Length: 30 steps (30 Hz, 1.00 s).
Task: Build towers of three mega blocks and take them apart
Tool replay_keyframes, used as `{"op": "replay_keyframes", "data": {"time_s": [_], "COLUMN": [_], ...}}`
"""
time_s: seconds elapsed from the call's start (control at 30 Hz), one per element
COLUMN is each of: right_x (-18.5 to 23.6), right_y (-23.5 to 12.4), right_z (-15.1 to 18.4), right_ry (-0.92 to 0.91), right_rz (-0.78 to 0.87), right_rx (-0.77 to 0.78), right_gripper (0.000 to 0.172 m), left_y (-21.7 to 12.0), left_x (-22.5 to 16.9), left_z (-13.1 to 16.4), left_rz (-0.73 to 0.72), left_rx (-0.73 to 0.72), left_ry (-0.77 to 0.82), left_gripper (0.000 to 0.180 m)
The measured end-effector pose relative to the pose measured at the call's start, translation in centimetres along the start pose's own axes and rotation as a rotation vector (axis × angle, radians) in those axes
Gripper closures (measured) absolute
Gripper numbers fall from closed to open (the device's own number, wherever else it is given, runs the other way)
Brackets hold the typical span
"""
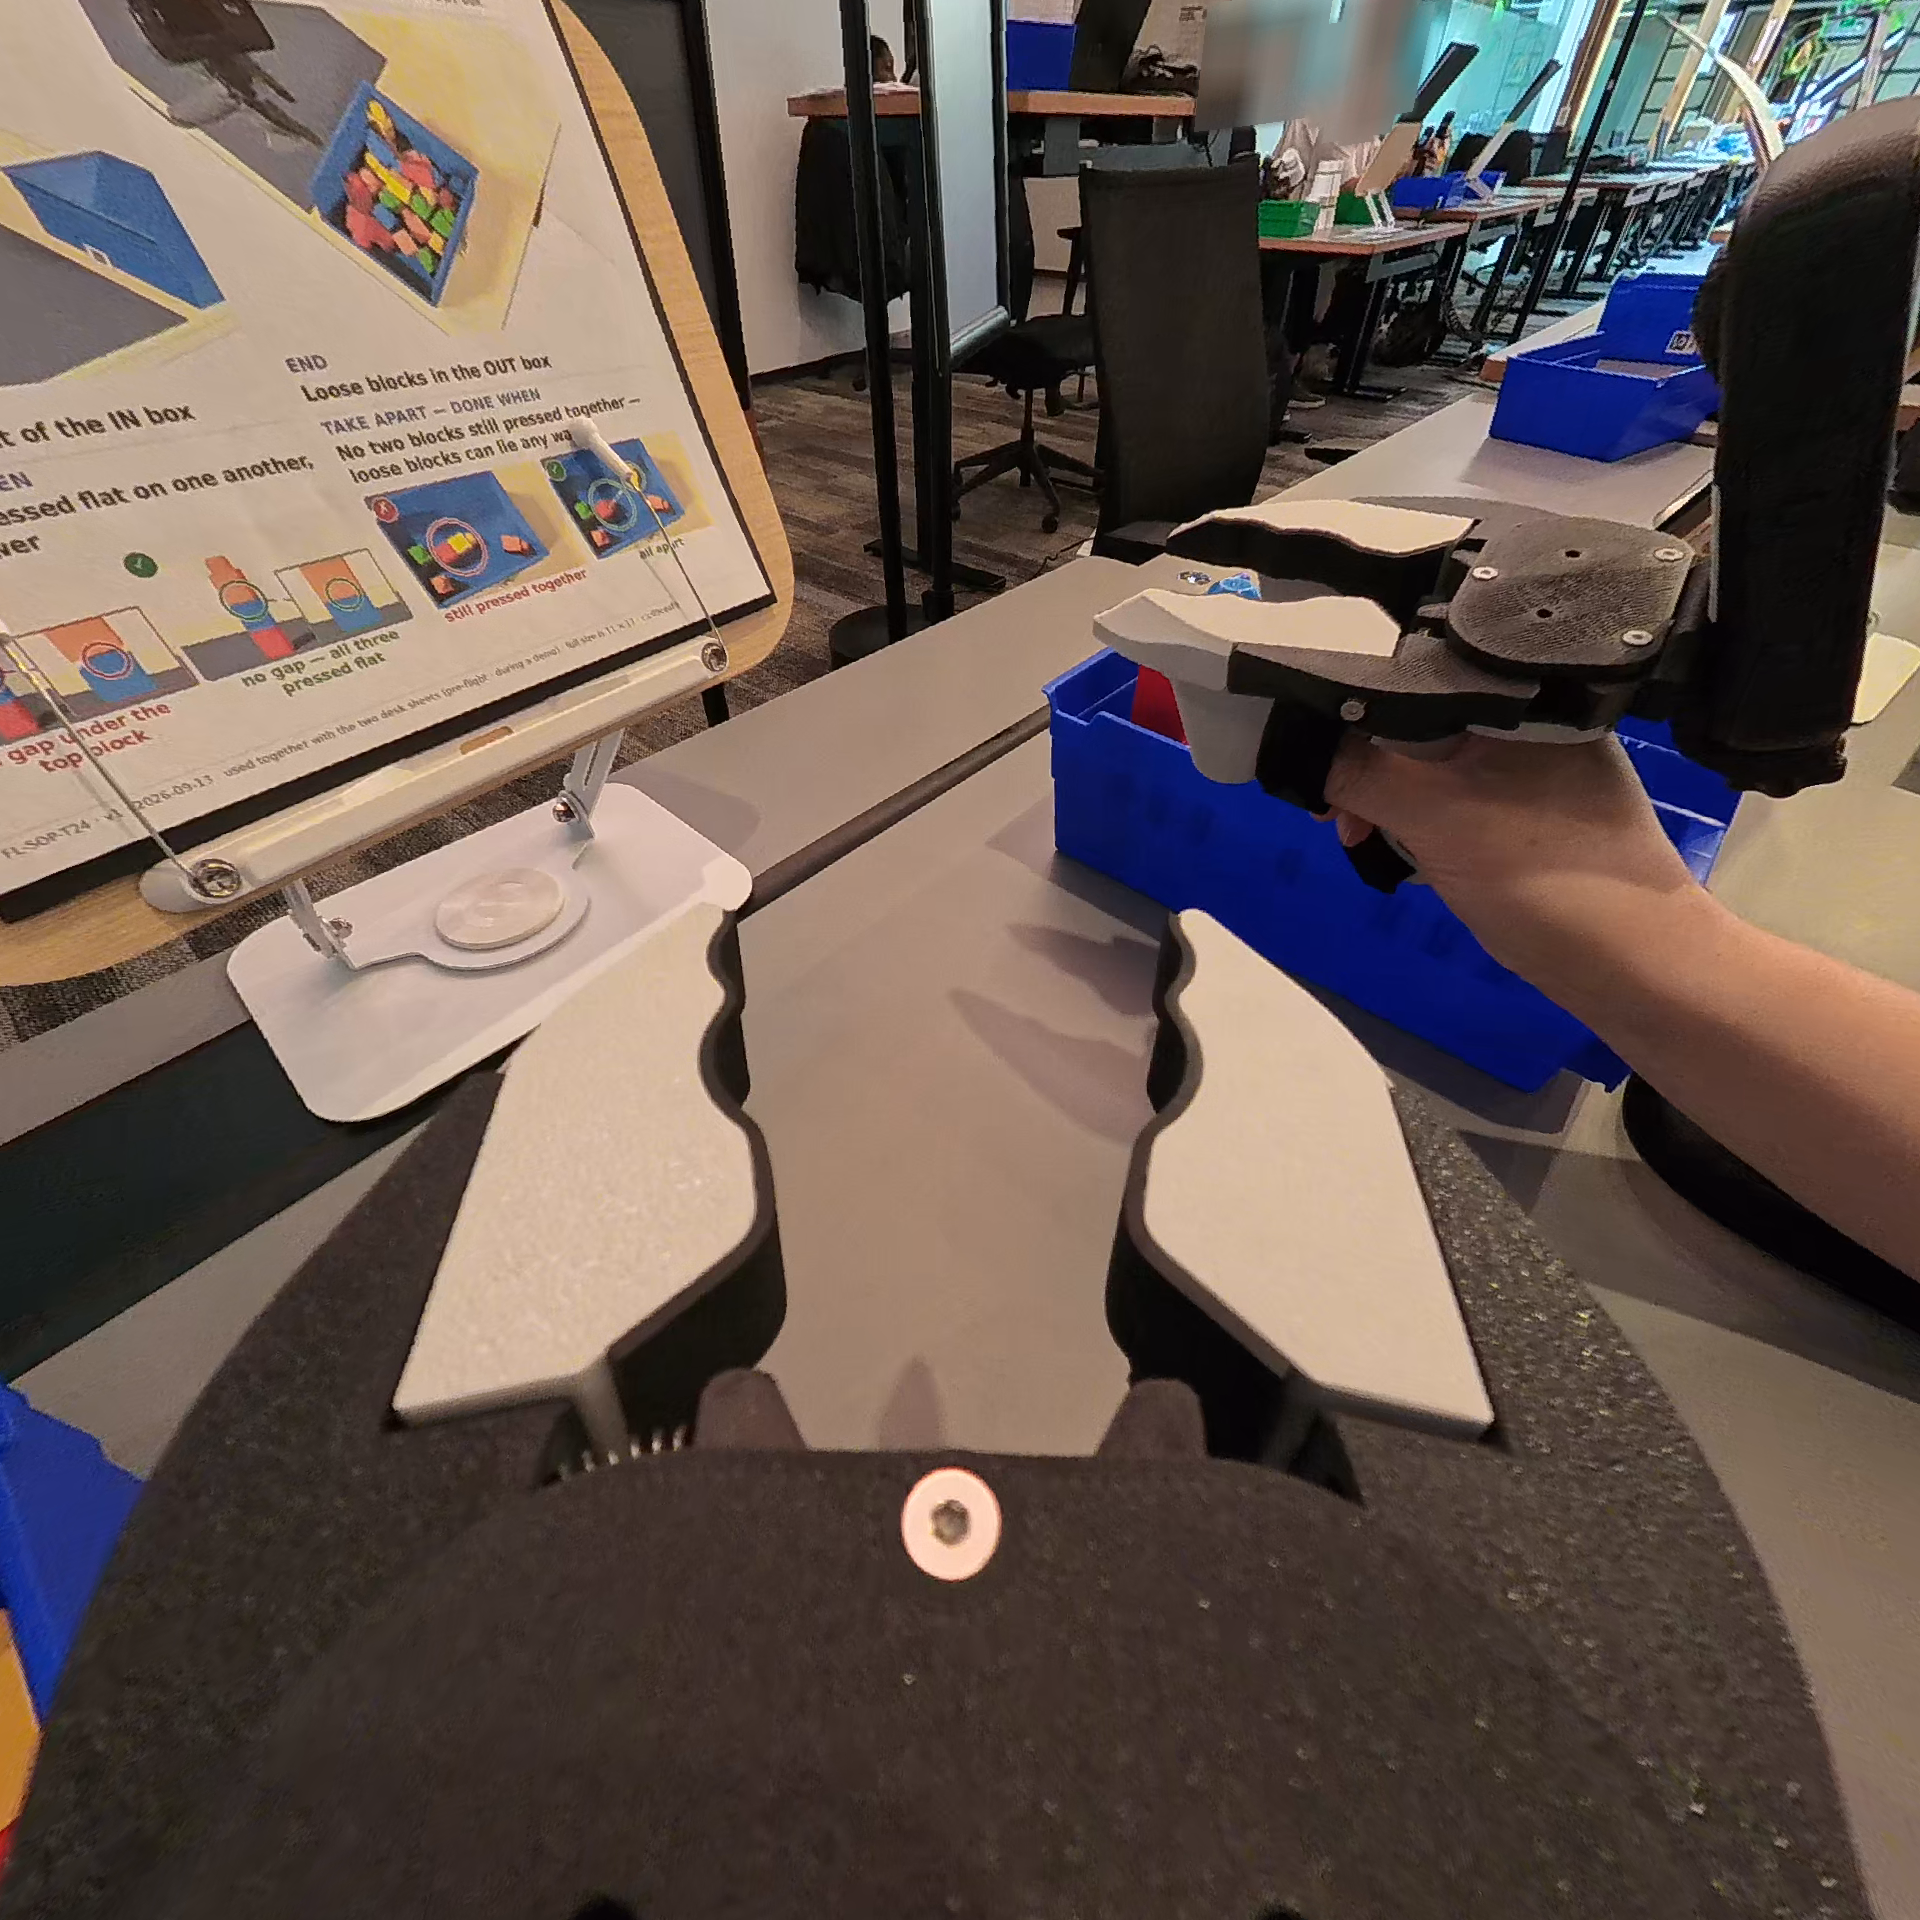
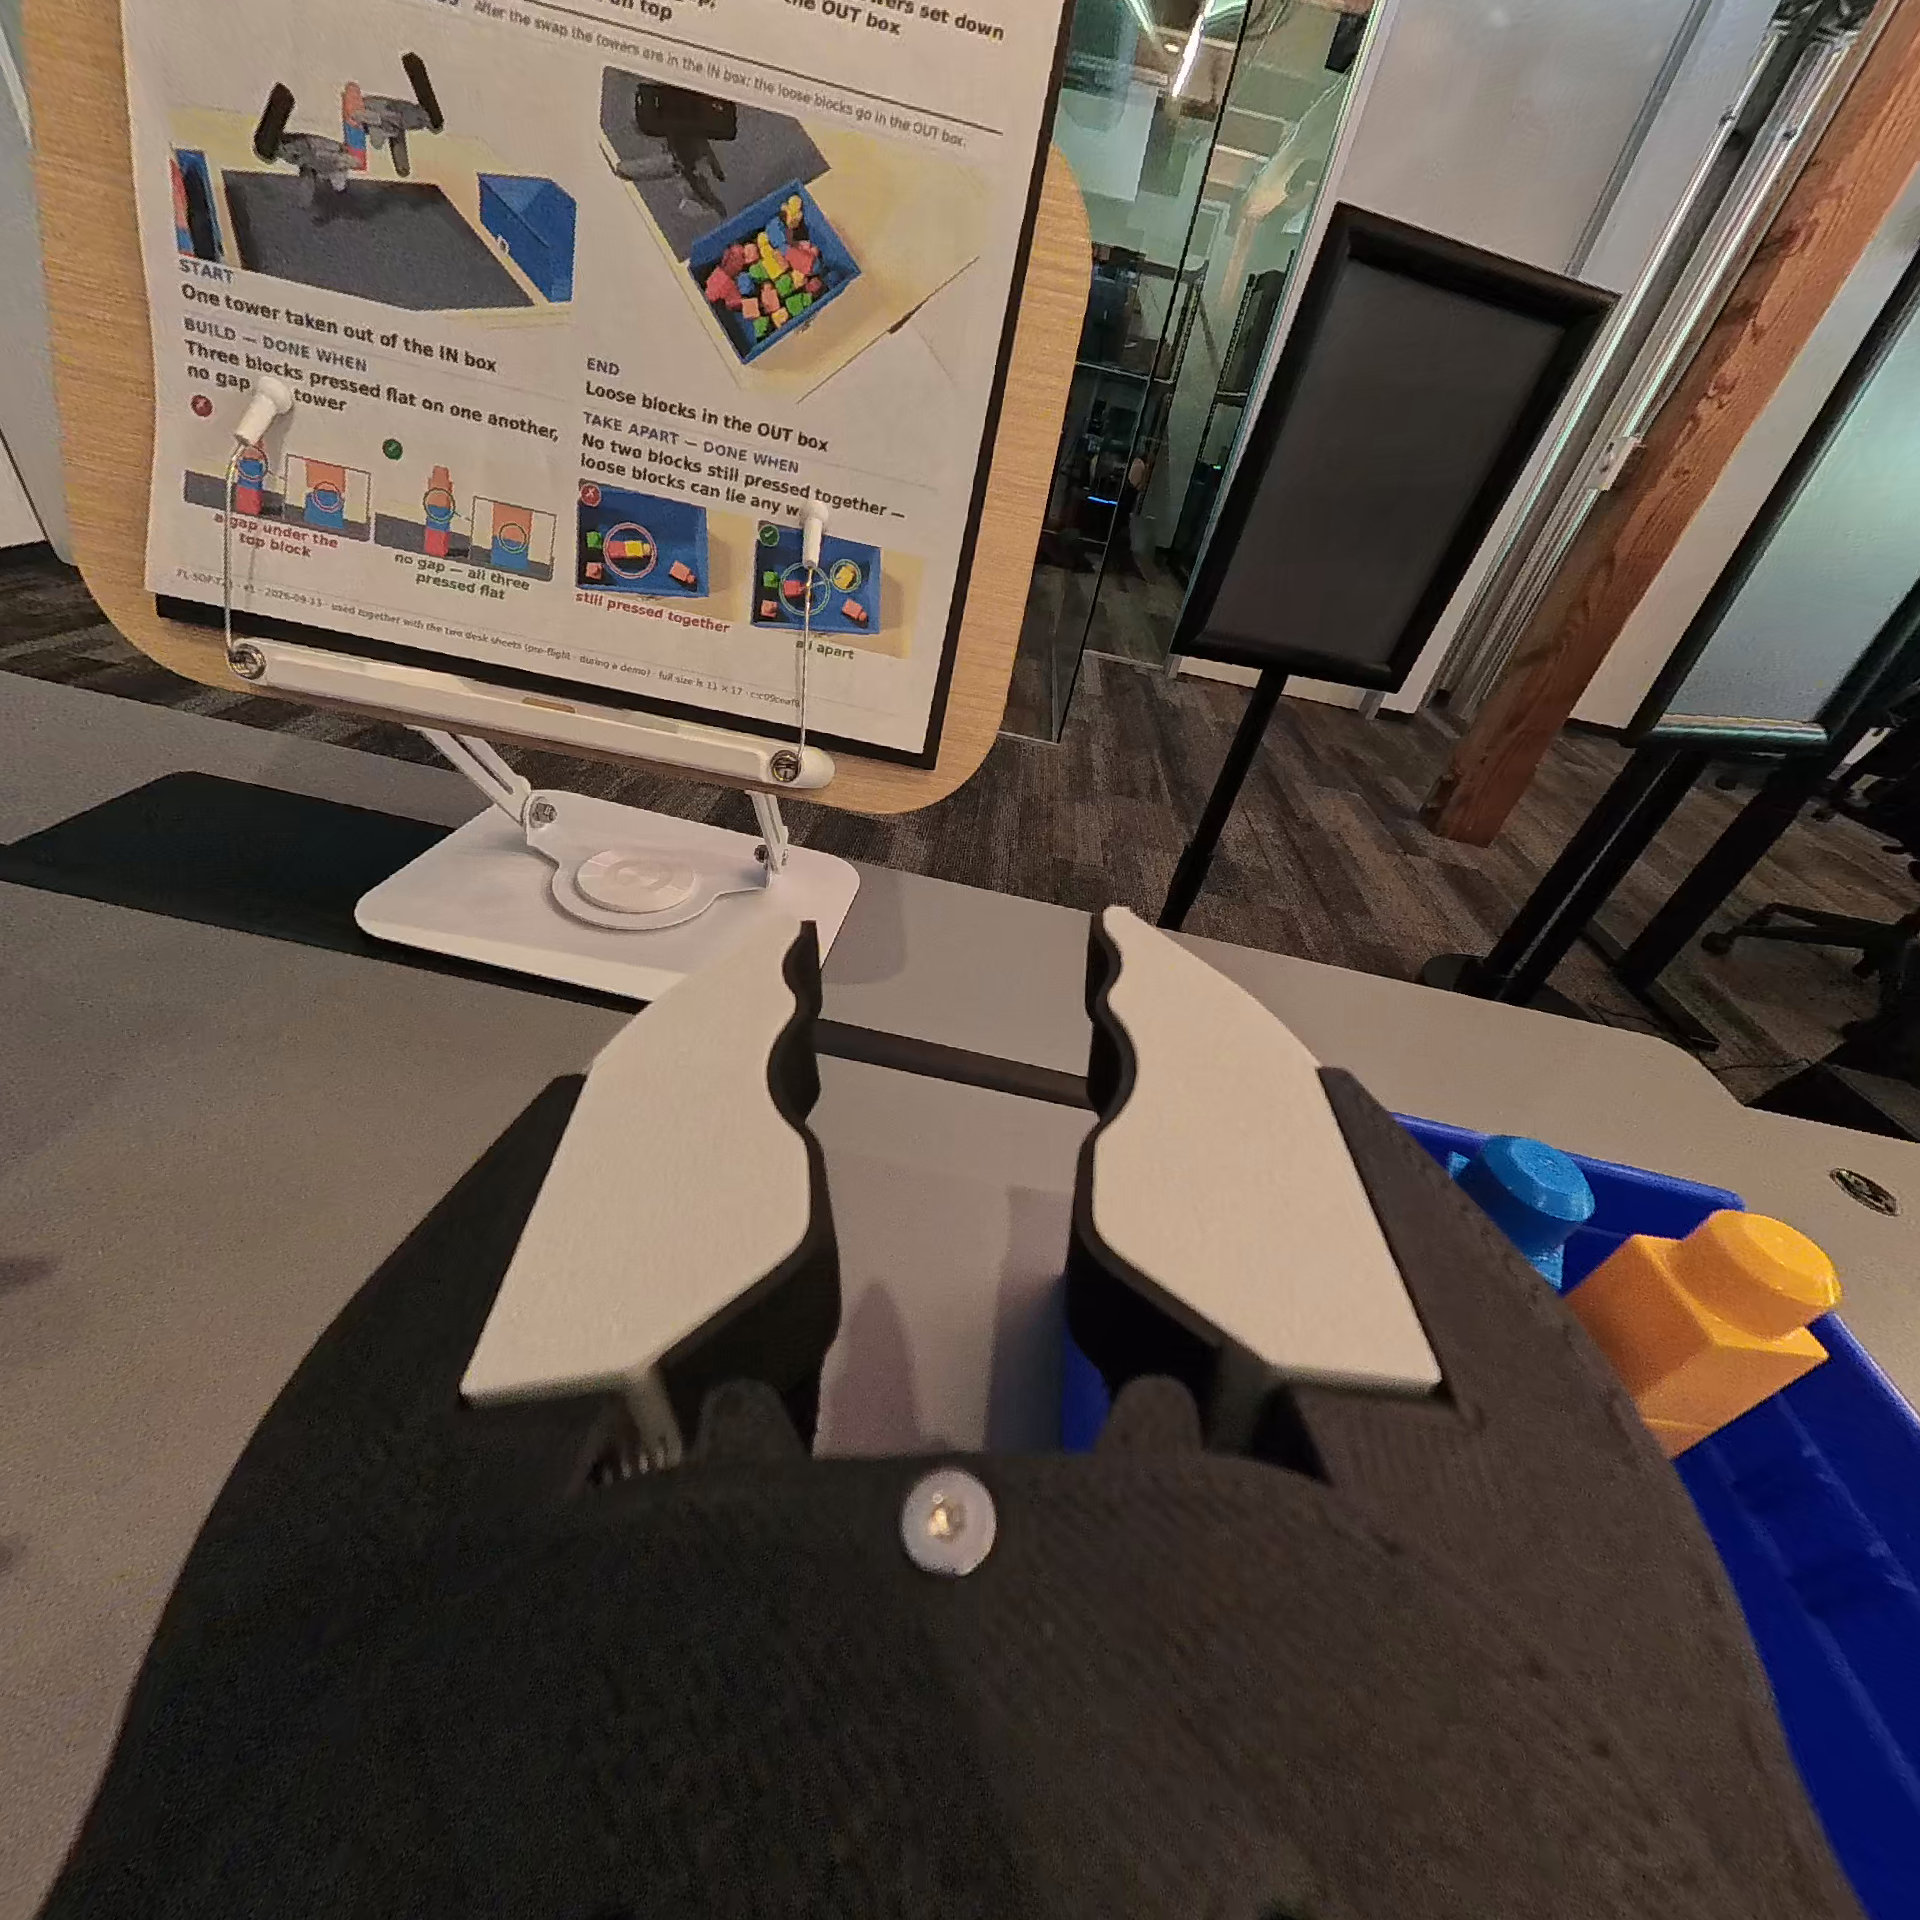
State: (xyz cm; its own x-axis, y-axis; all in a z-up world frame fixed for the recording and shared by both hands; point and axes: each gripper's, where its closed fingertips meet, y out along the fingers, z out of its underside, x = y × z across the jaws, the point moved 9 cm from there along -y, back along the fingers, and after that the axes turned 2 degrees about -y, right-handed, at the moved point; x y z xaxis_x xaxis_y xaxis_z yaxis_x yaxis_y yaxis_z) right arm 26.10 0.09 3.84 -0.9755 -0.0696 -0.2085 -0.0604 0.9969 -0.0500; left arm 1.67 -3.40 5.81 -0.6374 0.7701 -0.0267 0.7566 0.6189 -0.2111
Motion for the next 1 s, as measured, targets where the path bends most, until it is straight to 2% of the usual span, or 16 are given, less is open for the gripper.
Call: {"op": "replay_keyframes", "data": {"time_s": [0.27,0.4,0.5,0.6,0.67,0.83,1.0], "right_x": [0.1,0.2,0.3,0.4,0.6,1.3,1.6], "right_y": [0.1,0.2,0.2,0.3,0.3,0.3,0.2], "right_z": [0.1,0.2,0.3,0.4,0.5,0.5,0.4], "right_ry": [-0.006,-0.009,-0.013,-0.015,-0.019,-0.056,-0.089], "right_rz": [-0.005,-0.012,-0.016,-0.023,-0.030,-0.039,-0.039], "right_rx": [0.008,0.015,0.015,0.020,0.020,0.014,0.007], "right_gripper": [0.122,0.122,0.122,0.122,0.122,0.121,0.121], "left_y": [0.0,0.0,-0.4,-1.4,-2.1,-3.2,-3.3], "left_x": [0.2,0.9,2.2,3.5,3.9,4.0,3.5], "left_z": [0.1,0.4,0.8,0.7,0.3,-0.6,-0.8], "left_rz": [-0.016,-0.080,-0.247,-0.460,-0.539,-0.657,-0.687], "left_rx": [0.004,0.025,0.067,0.087,0.086,0.063,0.046], "left_ry": [-0.007,-0.025,-0.036,0.036,0.072,0.165,0.218], "left_gripper": [0.104,0.105,0.104,0.103,0.104,0.104,0.107]}}
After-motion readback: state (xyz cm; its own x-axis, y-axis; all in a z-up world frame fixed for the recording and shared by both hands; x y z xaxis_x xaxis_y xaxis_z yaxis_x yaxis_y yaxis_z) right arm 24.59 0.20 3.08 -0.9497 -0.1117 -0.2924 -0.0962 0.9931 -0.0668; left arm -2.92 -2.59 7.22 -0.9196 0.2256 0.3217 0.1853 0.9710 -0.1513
